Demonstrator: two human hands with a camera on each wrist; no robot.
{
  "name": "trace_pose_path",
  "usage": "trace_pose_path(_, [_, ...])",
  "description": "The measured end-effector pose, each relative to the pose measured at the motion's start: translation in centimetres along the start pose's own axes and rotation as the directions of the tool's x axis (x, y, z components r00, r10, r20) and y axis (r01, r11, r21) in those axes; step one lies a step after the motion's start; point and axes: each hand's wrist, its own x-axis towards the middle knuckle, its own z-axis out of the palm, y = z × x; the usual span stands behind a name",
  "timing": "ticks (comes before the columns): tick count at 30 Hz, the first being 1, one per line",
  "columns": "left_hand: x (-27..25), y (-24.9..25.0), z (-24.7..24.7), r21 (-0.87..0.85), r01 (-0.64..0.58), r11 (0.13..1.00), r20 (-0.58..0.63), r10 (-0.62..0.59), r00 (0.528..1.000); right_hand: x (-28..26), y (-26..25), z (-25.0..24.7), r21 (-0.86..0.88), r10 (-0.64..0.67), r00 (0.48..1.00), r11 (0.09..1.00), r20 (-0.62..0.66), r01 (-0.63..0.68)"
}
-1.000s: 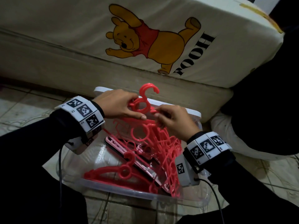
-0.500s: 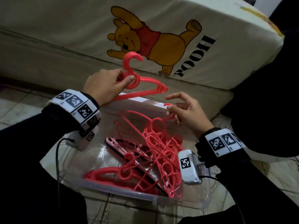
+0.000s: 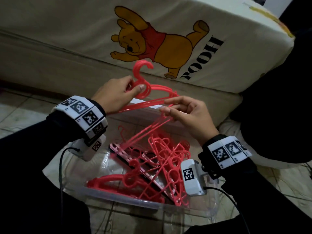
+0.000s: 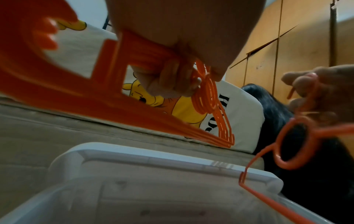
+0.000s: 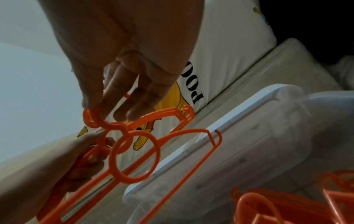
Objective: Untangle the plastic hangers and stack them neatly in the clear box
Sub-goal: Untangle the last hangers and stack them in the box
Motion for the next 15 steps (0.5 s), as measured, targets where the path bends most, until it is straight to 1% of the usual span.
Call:
trace_pose_path(2, [-0.2,0.3,0.3,-0.016,-0.02,1.0,0.048,0.021,0.999,0.3,0.2,0.1,0.0,-0.021,0.999,1.0,-0.046,0.021])
trace_pose_path(5, [-0.6,0.9,0.9,-0.032,-0.065,0.997,0.102,0.068,0.993,0.5,0.9,0.4,-0.005,-0.004,0.994,1.0,-0.105,0.003])
trace_pose_path(9, [-1.2,1.4,1.9,-0.054,-0.101,0.993,0.187,0.11,0.976,0.0,1.3,1.5,-0.071,0.018,0.992,0.997,-0.127,-0.027])
trace_pose_path(12, [-1.4,1.5,2.5,-0.005,-0.096,0.995,0.24,0.094,0.966,0.0,1.1,1.9,-0.072,-0.028,0.989,0.997,-0.146,0.018])
trace_pose_path(15, [-1.3,1.4,2.7,-0.022,-0.089,0.996,0.247,0.091,0.965,0.1,0.9,1.8,-0.06,-0.067,0.983,0.997,-0.169,0.058])
